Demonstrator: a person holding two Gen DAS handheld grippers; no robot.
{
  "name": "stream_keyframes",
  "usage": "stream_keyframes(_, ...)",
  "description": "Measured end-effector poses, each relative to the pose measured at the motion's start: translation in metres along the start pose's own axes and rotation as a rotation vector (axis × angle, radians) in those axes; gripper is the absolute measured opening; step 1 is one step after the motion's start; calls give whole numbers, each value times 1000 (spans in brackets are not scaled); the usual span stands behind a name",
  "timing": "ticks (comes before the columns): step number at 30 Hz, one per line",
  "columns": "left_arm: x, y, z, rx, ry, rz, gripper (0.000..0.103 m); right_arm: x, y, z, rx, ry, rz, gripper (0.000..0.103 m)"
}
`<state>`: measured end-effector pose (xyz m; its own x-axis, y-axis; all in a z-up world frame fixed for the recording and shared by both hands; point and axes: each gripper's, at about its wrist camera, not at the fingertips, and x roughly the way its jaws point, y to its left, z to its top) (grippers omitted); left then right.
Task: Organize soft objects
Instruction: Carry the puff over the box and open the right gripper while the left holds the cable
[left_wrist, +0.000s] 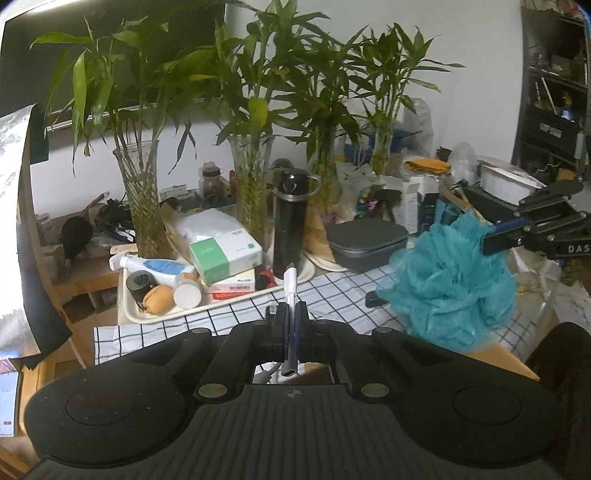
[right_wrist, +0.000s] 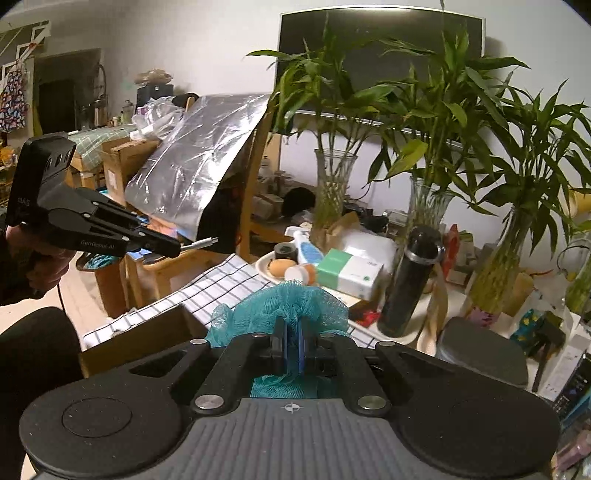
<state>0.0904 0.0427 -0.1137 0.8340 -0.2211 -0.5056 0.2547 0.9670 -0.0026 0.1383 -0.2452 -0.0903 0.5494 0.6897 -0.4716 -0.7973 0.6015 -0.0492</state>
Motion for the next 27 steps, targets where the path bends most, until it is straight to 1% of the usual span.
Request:
stream_keyframes(4,-8,-8,-6,-4,9,-9,3,-5,10,-9,12,13,26,7)
stream_keyframes(12,-19,-20,-17,2,29,-28,3,-3,28,-25,17,52,61,7)
stream_keyframes(22,-24,-27,-27,-12,60,-46,3,10,35,-41,35,107,95,8)
stream_keyframes(23,-24,-28,-28,-12,63,-47,3,13,35,-43,47,122,99,13)
stream_keyframes(24,-24,-28,-28,-11,67,-47,3,17,35,-44,56,145,101,23)
stream_keyframes(25,-23,-29,-28,-12,71,-46,3,21,36,-46,54,163,96,30)
stream_keyframes(27,-23,-29,-29,-13,77,-49,3,25,39,-51,34,185,78,70)
